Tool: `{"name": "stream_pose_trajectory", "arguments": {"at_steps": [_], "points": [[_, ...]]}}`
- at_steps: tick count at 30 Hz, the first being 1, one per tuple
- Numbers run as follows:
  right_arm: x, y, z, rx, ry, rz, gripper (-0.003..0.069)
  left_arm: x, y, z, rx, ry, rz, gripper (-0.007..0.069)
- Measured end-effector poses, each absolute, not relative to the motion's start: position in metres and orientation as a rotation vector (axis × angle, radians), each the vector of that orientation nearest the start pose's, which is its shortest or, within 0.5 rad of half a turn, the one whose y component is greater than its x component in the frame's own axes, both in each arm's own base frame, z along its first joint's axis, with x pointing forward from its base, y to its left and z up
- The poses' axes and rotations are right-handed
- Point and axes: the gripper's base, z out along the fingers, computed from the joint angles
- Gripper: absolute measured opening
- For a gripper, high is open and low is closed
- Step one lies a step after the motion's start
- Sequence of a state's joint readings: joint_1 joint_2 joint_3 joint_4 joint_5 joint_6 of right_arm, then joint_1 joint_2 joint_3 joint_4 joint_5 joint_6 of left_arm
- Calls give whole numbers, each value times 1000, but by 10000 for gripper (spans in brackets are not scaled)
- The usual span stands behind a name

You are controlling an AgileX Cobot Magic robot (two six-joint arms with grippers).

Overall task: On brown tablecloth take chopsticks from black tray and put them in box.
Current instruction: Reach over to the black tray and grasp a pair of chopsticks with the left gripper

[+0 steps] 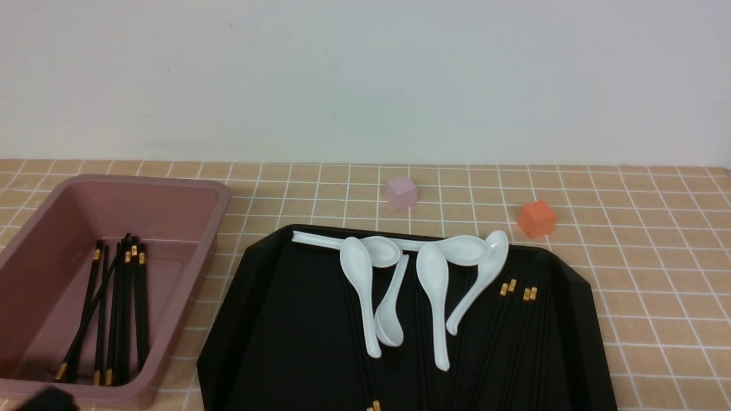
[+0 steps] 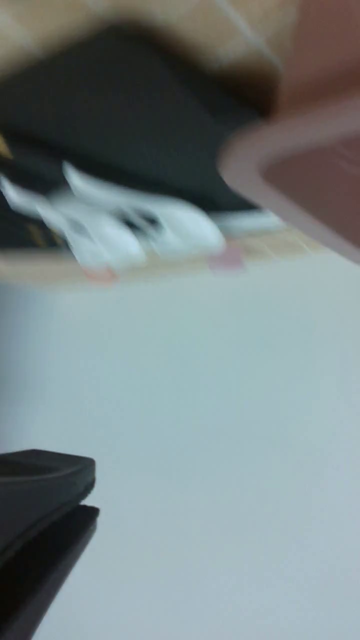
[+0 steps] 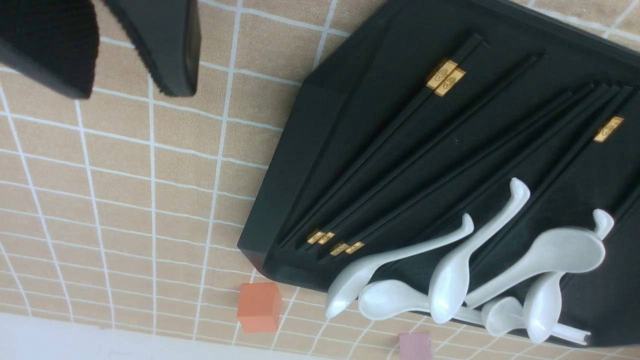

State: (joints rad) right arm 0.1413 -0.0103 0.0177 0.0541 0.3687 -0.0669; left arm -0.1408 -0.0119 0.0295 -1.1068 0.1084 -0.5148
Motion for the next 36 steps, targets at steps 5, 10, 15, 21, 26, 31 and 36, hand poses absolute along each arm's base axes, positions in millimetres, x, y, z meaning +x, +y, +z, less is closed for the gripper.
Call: {"name": "stream_pose_trajectory", "arguments": {"at_steps": [5, 10, 15, 21, 26, 31, 36], "points": [[52, 9, 175, -160, 1854, 105, 240, 48, -13, 243, -958, 1247, -1402, 11], [52, 9, 175, -160, 1854, 105, 240, 59, -35, 302, -619, 1563, -1266, -13], [52, 9, 175, -160, 1854, 105, 240, 107, -61, 299, -390, 2267, -1058, -13], [52, 9, 175, -160, 1854, 105, 240, 188, -67, 261, -365, 2848, -773, -13], [52, 9, 175, -160, 1854, 105, 240, 222, -94, 236, -385, 2966, -718, -13], [52, 9, 175, -160, 1854, 105, 240, 239, -156, 228, -340, 2962, -683, -13], [52, 9, 175, -160, 1854, 105, 239, 243, -200, 231, -378, 2960, -625, -5]]}}
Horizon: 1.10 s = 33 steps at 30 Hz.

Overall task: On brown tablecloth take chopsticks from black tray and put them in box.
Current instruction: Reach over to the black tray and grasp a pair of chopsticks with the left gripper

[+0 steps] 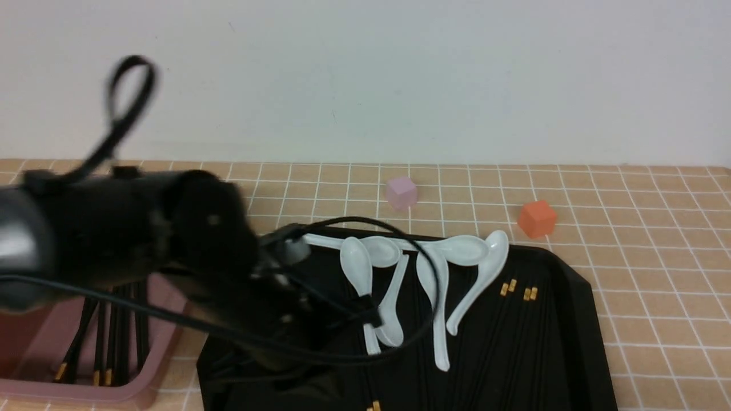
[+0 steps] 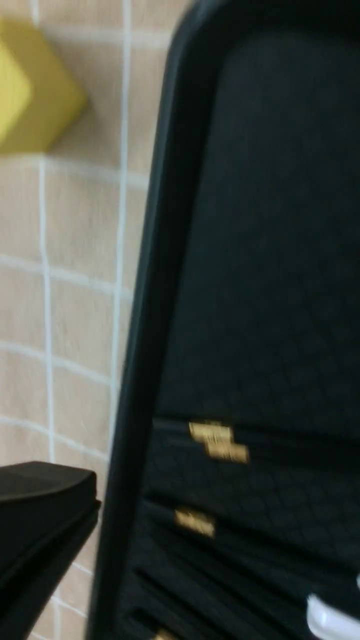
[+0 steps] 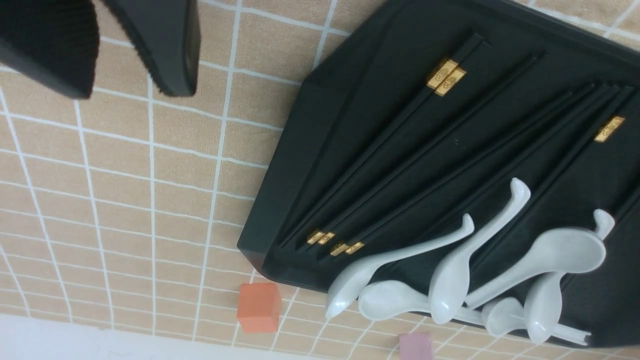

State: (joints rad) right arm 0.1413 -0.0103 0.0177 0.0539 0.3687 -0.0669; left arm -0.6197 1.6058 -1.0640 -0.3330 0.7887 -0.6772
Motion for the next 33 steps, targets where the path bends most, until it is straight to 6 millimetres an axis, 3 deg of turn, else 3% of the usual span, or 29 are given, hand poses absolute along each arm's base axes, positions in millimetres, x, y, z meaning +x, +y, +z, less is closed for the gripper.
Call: {"name": "stream_pose_trajectory", "arguments": {"at_steps": [5, 7, 9, 13, 17, 22, 27, 33], "points": [[52, 9, 175, -160, 1854, 105, 239, 245, -221, 226, -401, 2950, -532, 61], [52, 9, 175, -160, 1854, 105, 239, 248, -230, 221, -412, 2941, -478, 127], [52, 9, 175, -160, 1854, 105, 239, 256, -239, 216, -410, 2924, -420, 202], [52, 9, 175, -160, 1854, 105, 239, 276, -253, 213, -412, 2906, -347, 269], [52, 9, 175, -160, 1854, 105, 239, 289, -264, 209, -398, 2953, -224, 279], [52, 9, 175, -160, 1854, 105, 239, 295, -273, 185, -403, 3034, -72, 281], [52, 9, 175, -160, 1854, 105, 239, 299, -278, 160, -406, 3057, -40, 281], [52, 9, 175, -160, 1854, 105, 239, 301, -280, 153, -406, 3060, -30, 281]]}}
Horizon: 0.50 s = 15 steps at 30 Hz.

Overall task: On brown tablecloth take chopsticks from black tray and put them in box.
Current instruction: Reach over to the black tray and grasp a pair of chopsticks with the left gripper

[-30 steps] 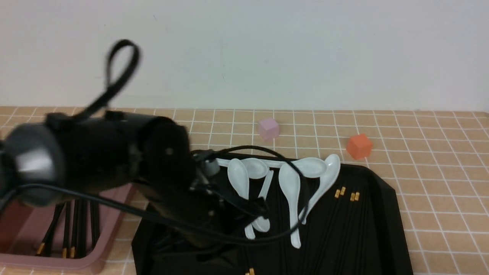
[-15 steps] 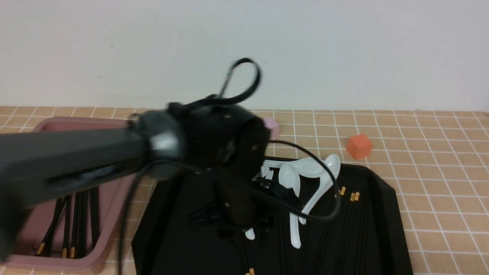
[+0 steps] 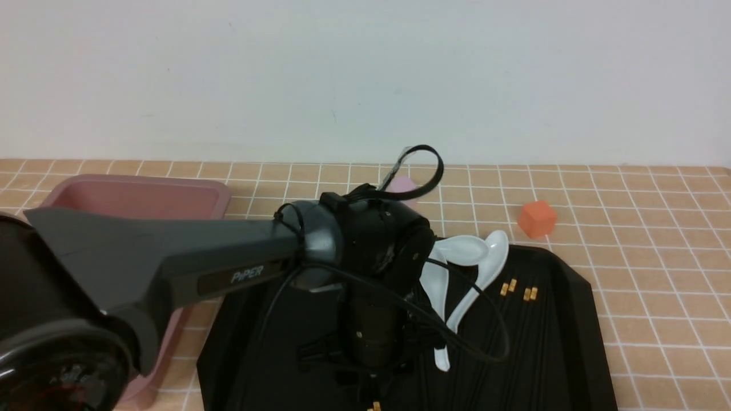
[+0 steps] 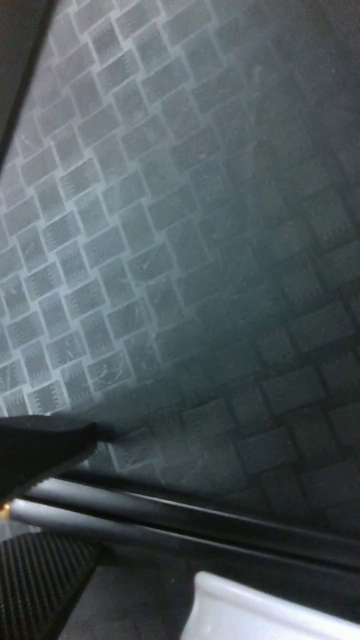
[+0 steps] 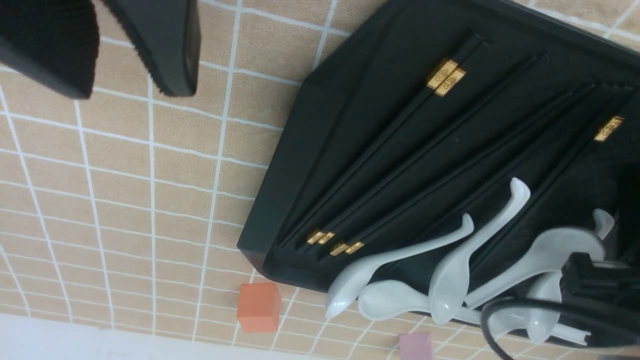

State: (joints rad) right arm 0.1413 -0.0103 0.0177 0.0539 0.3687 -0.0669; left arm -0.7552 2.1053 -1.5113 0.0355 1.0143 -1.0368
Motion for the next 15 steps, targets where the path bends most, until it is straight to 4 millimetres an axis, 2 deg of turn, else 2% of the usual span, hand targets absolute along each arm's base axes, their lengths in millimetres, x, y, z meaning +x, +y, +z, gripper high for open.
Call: {"name": "stream_pose_trajectory", "arguments": {"at_steps": [6, 12, 15], "points": [[52, 9, 175, -160, 1854, 105, 239, 302, -280, 151, -407, 3064, -23, 275], [52, 9, 175, -160, 1854, 105, 239, 302, -280, 151, -386, 3057, 3, 179], [52, 9, 175, -160, 1854, 105, 239, 302, -275, 151, -349, 3050, 89, 118]]}}
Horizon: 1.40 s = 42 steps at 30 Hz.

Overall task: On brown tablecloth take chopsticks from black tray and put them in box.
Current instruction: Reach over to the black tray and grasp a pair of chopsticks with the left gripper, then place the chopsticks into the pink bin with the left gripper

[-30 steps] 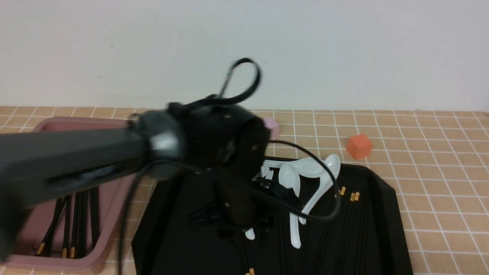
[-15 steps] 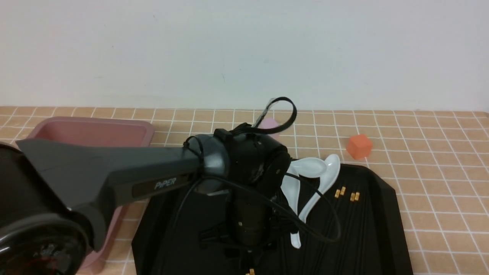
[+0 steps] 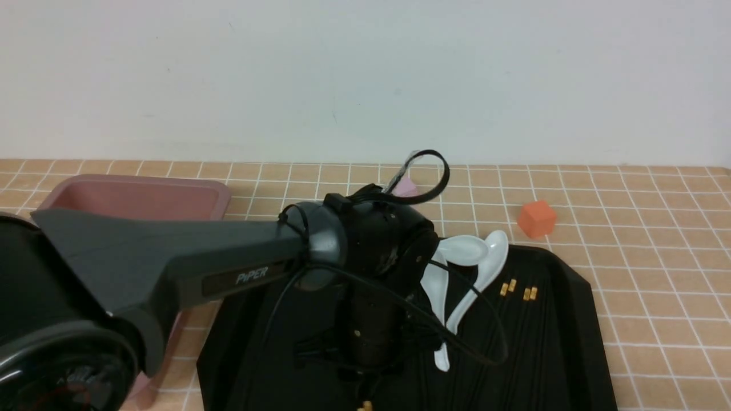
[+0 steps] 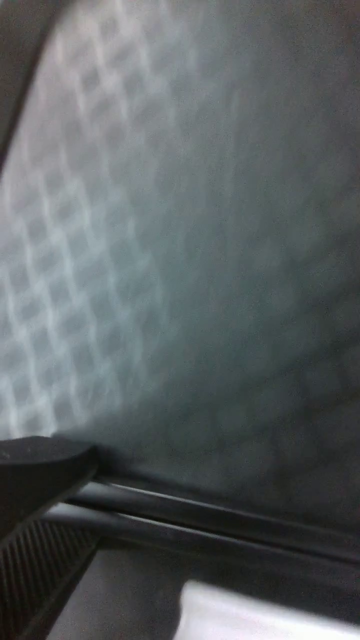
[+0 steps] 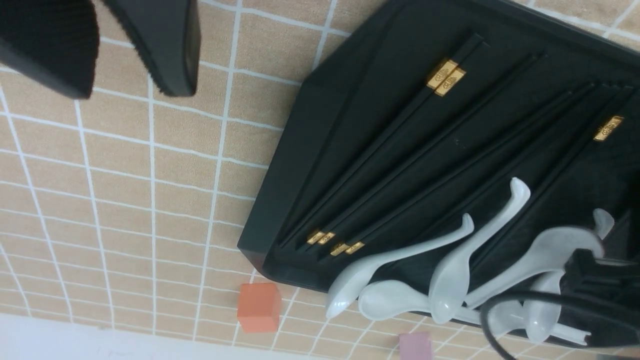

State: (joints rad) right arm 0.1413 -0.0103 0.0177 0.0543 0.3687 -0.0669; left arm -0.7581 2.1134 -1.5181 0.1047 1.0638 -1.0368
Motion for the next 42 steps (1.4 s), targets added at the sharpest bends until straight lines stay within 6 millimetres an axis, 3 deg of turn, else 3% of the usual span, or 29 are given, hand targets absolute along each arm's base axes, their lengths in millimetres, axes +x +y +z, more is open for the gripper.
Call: {"name": "stream_pose_trajectory", "arguments": {"at_steps": [7, 10, 13, 16, 19, 22, 24, 26, 27, 30, 31, 33, 37, 42], "points": [[52, 9, 175, -160, 1854, 105, 239, 302, -267, 153, -281, 3059, 217, 118], [52, 9, 175, -160, 1854, 105, 239, 300, -264, 163, -249, 3052, 207, 118], [52, 9, 175, -160, 1854, 105, 239, 298, -261, 187, -235, 3005, 156, 118], [52, 9, 175, -160, 1854, 105, 239, 294, -251, 231, -211, 2902, 89, 118], [52, 9, 175, -160, 1854, 105, 239, 291, -240, 258, -215, 2842, 57, 118], [52, 9, 175, -160, 1854, 105, 239, 290, -207, 300, -257, 2774, 8, 118], [52, 9, 175, -160, 1854, 105, 239, 295, -171, 324, -264, 2736, 5, 118], [52, 9, 175, -160, 1854, 105, 239, 299, -147, 336, -251, 2719, 14, 118], [52, 9, 175, -160, 1854, 105, 239, 303, -122, 343, -226, 2710, 37, 118], [52, 9, 175, -160, 1854, 105, 239, 311, -77, 344, -189, 2734, 104, 118], [52, 9, 175, -160, 1854, 105, 239, 311, -75, 344, -189, 2737, 110, 118], [52, 9, 175, -160, 1854, 105, 239, 317, -49, 332, -208, 2783, 155, 118], [52, 9, 175, -160, 1854, 105, 239, 331, -22, 305, -221, 2807, 190, 118], [52, 9, 175, -160, 1854, 105, 239, 352, -17, 277, -78, 2828, 217, 118]]}}
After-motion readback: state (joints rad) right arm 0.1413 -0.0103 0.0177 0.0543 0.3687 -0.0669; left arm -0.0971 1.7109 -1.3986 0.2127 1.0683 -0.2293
